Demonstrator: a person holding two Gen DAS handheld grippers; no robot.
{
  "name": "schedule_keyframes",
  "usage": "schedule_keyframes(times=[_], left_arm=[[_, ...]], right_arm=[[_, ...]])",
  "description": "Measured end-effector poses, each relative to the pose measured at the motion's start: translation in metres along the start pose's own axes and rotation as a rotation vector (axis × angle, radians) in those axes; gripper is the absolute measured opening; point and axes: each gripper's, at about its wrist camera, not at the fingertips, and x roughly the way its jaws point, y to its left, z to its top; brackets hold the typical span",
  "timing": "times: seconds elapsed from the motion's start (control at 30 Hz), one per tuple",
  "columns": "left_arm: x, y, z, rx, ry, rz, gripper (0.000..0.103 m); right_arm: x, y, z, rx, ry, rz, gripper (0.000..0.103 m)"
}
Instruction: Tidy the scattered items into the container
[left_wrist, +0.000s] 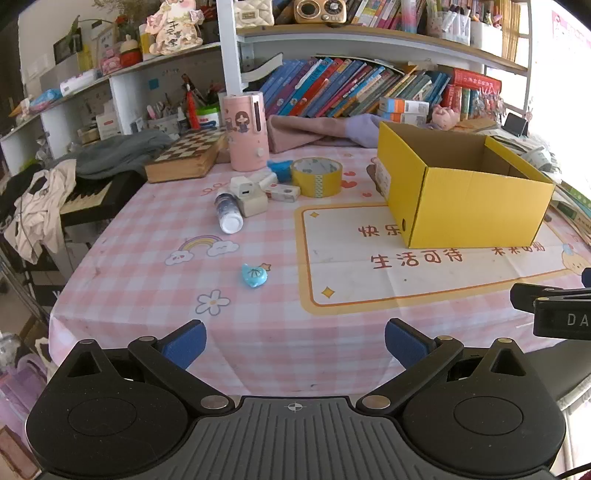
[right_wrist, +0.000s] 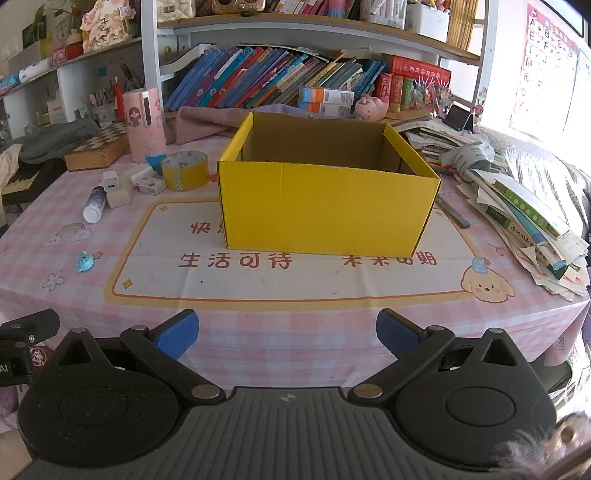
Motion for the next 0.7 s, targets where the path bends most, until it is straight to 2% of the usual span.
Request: schedule_keyframes(times=[0.7], left_arm=[[-0.0045, 0.0001, 0.0004, 0.000, -0.013, 0.002, 0.103]], right_arm=[[-0.0056, 0.0003, -0.0003, -0.004, -0.013, -0.005, 0.103]])
